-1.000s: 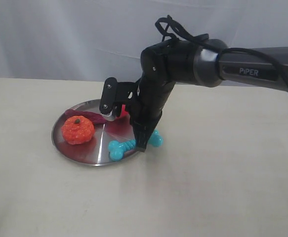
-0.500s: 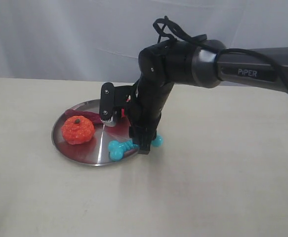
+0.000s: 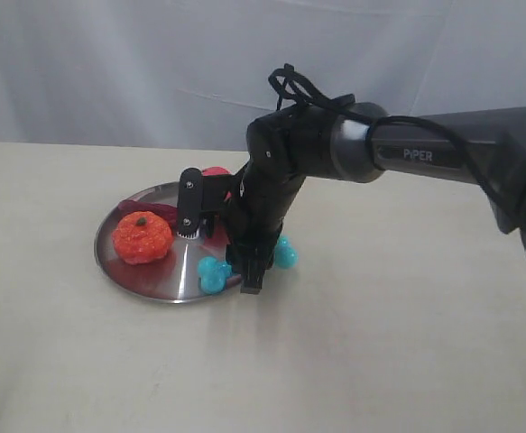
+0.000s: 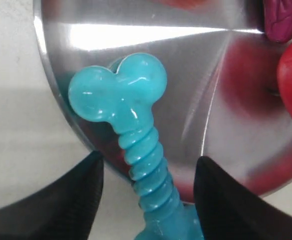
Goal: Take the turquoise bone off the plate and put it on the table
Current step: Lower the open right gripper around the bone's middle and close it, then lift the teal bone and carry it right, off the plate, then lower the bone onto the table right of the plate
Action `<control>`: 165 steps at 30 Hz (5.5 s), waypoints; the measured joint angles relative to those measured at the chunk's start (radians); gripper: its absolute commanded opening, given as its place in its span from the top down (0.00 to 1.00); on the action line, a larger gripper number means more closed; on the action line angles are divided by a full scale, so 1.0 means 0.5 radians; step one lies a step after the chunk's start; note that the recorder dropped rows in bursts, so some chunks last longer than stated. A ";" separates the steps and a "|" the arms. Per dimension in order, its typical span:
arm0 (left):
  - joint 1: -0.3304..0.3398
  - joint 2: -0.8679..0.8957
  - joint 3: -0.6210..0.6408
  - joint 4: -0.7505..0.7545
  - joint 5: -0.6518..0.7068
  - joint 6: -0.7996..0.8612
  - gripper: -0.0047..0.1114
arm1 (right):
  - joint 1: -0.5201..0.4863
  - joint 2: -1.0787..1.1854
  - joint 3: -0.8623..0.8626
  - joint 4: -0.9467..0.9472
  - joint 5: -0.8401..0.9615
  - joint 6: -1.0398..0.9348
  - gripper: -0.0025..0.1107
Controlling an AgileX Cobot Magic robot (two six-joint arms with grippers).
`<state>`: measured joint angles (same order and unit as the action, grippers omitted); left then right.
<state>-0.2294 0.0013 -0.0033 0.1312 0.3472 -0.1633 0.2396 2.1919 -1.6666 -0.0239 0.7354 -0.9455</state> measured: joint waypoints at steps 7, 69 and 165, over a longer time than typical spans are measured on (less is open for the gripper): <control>0.000 0.000 0.000 0.000 0.000 0.000 0.96 | 0.000 0.096 -0.080 0.015 0.000 0.007 0.52; 0.000 0.000 0.000 0.000 0.000 0.000 0.96 | 0.005 -0.317 -0.287 0.048 0.351 0.638 0.98; 0.000 0.000 0.000 0.000 0.000 0.000 0.96 | -0.346 0.171 -0.014 -0.767 -0.116 3.163 0.41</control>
<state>-0.2294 0.0013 -0.0033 0.1312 0.3472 -0.1633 0.0664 2.2774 -1.6736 -0.4074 0.6772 0.6359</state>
